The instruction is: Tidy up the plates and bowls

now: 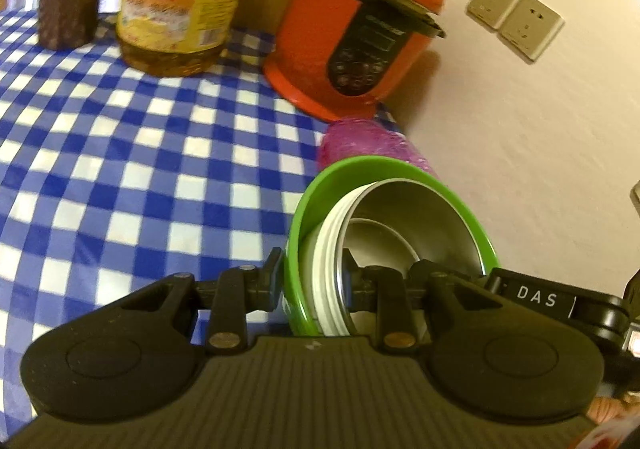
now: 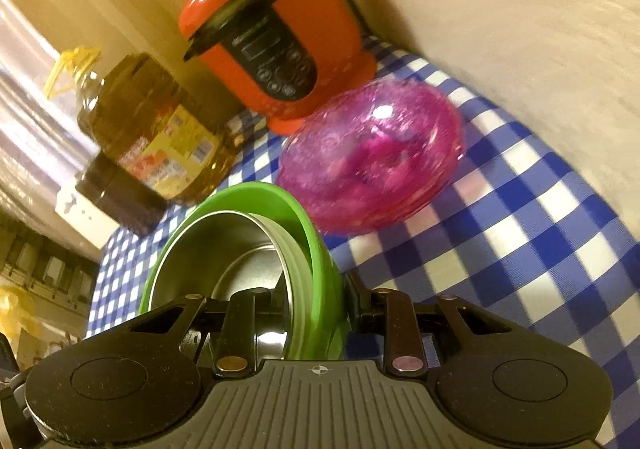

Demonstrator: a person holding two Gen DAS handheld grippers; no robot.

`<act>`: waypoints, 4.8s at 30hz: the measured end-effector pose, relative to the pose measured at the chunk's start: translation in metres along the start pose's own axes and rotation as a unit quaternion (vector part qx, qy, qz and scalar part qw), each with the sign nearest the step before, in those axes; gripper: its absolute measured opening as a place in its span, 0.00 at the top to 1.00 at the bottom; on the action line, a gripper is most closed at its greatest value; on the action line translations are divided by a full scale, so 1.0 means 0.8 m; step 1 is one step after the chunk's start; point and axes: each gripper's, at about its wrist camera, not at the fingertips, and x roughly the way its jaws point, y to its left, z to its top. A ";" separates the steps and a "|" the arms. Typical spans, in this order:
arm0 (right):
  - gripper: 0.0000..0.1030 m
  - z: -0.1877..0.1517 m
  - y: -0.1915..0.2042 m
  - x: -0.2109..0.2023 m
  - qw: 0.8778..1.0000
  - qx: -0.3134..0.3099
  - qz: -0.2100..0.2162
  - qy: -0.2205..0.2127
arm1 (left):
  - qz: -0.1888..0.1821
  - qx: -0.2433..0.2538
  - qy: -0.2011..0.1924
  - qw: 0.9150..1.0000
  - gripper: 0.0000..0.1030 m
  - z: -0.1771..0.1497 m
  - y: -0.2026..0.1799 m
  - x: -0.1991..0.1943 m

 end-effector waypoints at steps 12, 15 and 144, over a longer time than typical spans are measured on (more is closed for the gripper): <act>0.74 0.078 -0.031 -0.007 0.999 0.003 -0.016 -0.029 | -0.025 0.027 0.007 0.999 0.76 0.065 -0.062 0.054; 0.74 0.096 -0.036 0.006 0.999 0.000 -0.023 -0.032 | -0.031 0.023 0.013 0.999 0.77 0.078 -0.063 0.076; 0.49 -0.165 0.046 -0.275 0.980 -0.169 -0.087 -0.051 | 0.126 0.114 -0.066 0.983 0.18 -0.176 -0.099 -0.255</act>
